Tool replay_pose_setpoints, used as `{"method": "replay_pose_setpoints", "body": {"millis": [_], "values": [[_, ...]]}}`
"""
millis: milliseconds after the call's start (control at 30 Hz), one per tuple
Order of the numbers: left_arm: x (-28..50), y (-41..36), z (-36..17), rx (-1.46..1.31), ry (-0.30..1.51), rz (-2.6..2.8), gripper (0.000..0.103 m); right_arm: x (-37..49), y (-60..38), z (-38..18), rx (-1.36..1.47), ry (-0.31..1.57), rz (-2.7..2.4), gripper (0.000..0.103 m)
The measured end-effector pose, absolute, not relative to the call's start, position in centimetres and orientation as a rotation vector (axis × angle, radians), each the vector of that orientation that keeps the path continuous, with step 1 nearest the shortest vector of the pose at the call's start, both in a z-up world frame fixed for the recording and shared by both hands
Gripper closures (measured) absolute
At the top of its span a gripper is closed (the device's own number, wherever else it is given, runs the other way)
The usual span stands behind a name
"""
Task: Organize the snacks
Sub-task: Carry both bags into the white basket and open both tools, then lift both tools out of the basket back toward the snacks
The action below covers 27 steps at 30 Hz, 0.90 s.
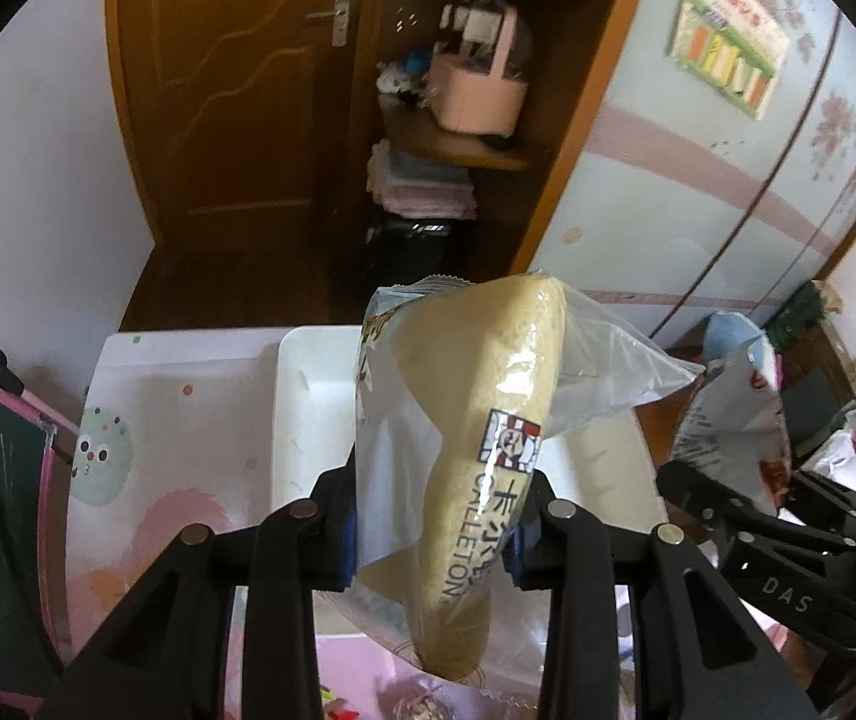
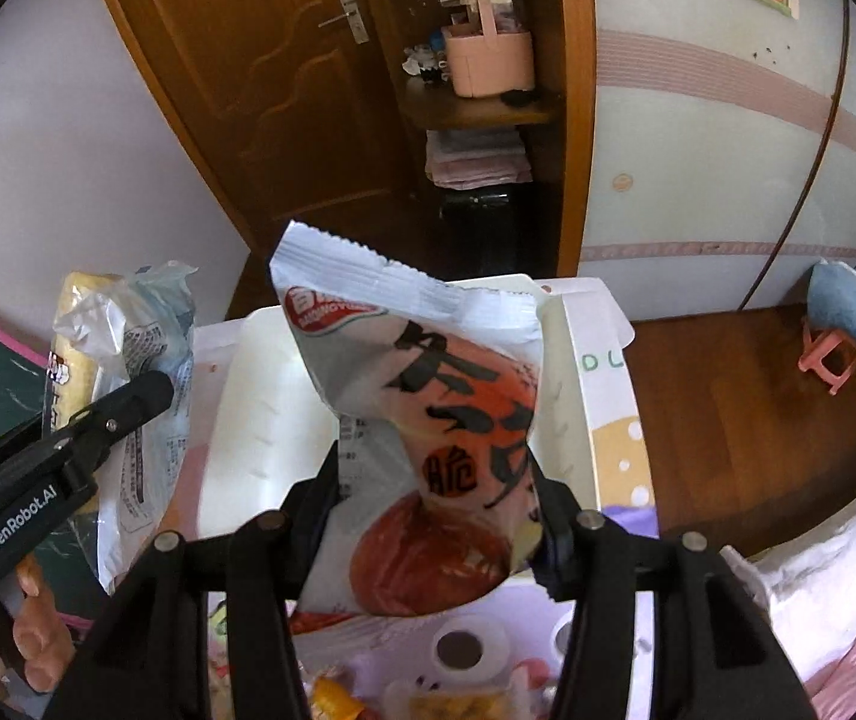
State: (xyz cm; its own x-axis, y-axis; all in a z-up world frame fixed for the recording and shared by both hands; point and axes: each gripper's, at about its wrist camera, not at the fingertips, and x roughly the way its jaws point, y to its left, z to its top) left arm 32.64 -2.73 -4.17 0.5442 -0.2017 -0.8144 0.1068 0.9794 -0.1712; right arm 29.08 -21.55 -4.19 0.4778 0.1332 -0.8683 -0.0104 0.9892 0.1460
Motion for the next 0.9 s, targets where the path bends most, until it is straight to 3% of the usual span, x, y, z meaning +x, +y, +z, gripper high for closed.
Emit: {"method": "replay_pose_setpoints", "body": {"millis": [467, 567, 633, 733, 800, 900], "values": [[35.5, -3.3, -8.6, -0.028, 1.046, -0.086, 0.065, 32.9, -21.0, -8.7, 0.066, 1.162, 0.082, 0.048], [35.6, -3.2, -8.7, -0.036, 1.039, -0.078, 0.042, 32.9, -20.9, -9.2, 0.054, 1.171, 0.076, 0.044], [35.4, -3.1, -8.3, -0.025, 1.001, -0.042, 0.015, 33.1, -20.9, -9.6, 0.058, 1.189, 0.068, 0.043], [35.1, -3.0, -7.5, -0.023, 0.964, -0.036, 0.010, 33.3, -21.3, -10.2, 0.077, 1.217, 0.068, 0.034], [35.2, -2.9, -7.4, -0.030, 0.970, -0.047, 0.010, 33.2, -21.4, -10.3, 0.074, 1.201, 0.058, 0.022], [35.1, -3.1, -7.4, -0.019, 0.974, -0.036, 0.010, 32.8, -21.2, -10.0, 0.037, 1.164, 0.056, 0.014]]}}
